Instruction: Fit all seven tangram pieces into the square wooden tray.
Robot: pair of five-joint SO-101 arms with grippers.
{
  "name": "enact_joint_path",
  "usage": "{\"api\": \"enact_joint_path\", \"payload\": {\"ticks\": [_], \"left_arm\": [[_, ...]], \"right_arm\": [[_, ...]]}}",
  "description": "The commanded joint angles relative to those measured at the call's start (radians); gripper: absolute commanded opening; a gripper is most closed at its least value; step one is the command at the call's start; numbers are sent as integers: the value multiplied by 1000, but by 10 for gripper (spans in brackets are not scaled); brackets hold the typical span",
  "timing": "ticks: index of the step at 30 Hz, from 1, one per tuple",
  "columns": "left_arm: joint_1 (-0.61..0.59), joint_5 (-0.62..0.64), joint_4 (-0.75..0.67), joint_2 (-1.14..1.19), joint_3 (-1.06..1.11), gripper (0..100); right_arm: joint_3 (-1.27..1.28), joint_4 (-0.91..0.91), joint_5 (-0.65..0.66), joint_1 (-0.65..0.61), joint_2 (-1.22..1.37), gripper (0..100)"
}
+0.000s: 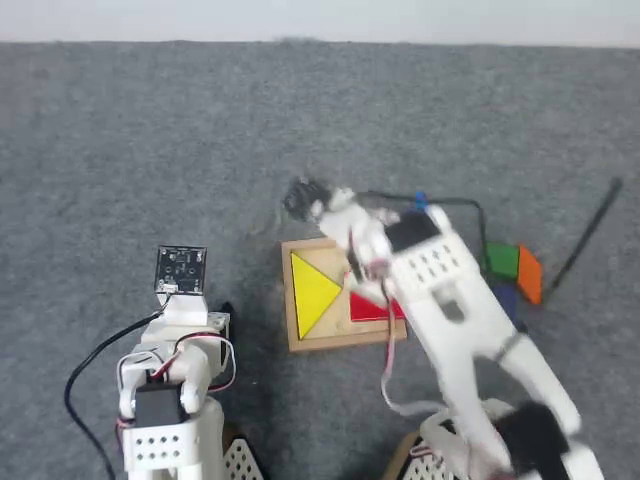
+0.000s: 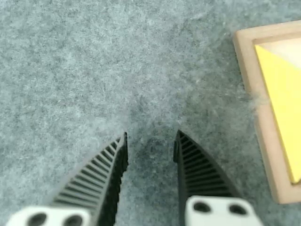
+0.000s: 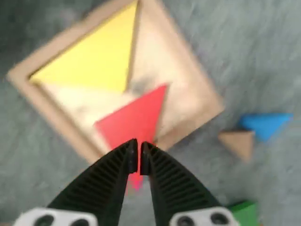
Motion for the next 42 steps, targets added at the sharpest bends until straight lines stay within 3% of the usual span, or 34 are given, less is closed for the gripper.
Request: {"api": "enact_joint_path", "payload": {"ticks": [1,12,19,42], "left_arm": [[6,-9,6,-11,-12,150],[6,-9,6,-11,-12,150],[6,-9,6,-11,-12,150],[6,-9,6,-11,-12,150]], "right_arm": [[158,-64,-18,35,-139,8],[311,-139,-18,105,-127,8],[299,-242,-17,171,42,8],[-281,-225,-21,229,555,8]]}}
